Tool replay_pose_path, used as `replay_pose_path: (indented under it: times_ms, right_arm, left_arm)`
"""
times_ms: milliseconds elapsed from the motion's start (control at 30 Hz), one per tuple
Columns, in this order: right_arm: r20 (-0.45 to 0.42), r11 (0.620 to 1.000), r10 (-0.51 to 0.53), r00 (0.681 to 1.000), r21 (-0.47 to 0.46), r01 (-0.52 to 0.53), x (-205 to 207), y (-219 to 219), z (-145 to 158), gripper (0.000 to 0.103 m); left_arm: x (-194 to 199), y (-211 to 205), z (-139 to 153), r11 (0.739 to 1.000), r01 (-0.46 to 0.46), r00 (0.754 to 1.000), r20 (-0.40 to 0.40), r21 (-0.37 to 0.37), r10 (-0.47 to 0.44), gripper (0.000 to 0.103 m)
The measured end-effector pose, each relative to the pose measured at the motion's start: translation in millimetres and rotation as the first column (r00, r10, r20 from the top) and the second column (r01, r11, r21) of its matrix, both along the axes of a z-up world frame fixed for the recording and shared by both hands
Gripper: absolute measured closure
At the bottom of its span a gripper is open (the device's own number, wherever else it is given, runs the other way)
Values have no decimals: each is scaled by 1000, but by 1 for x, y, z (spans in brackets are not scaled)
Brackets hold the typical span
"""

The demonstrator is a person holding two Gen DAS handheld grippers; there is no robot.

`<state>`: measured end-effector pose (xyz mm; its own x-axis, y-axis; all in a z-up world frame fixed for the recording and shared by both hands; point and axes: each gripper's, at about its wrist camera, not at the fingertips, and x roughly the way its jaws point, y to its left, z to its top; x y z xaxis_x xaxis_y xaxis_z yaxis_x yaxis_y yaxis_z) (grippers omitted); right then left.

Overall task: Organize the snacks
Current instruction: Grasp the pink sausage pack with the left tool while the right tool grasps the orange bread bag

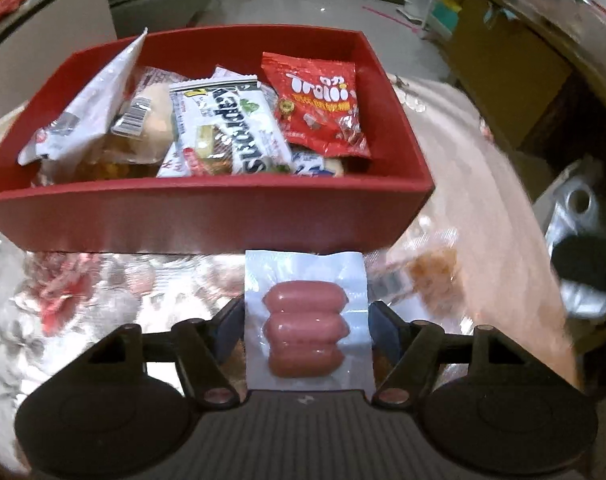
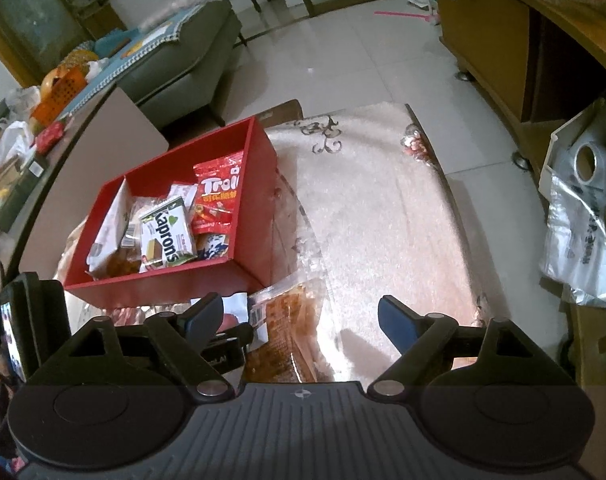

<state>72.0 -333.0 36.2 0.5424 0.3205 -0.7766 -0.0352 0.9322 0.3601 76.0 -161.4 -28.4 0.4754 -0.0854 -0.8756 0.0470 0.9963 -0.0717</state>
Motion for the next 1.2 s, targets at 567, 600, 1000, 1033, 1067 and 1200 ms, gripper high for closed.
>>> replay_pose_path:
  times_ms: [567, 600, 1000, 1033, 1067, 1200]
  right_arm:
    - [-144, 971, 124, 982, -184, -149, 10, 66, -53, 14]
    - [-151, 966, 136, 979, -200, -165, 10, 72, -57, 14]
    - [-167, 918, 205, 964, -308, -249, 13, 106, -76, 0]
    - [-160, 912, 215, 963, -319, -257, 11, 107, -77, 0]
    - [-153, 904, 226, 962, -335, -266, 8, 108, -78, 1]
    - [-150, 894, 231, 961, -358, -270, 0, 107, -72, 14]
  left_arm:
    - [-48, 86, 5, 999, -8, 1000, -30, 36, 9, 43]
    - [-46, 86, 6, 1000, -5, 999, -32, 30, 6, 43]
    - [-47, 76, -3, 993, 93, 996, -20, 79, -91, 31]
    - [-48, 73, -4, 991, 99, 995, -12, 91, -99, 30]
    - [-50, 72, -4, 990, 103, 995, -5, 98, -103, 30]
    - [-51, 77, 0, 992, 100, 995, -7, 71, -99, 41]
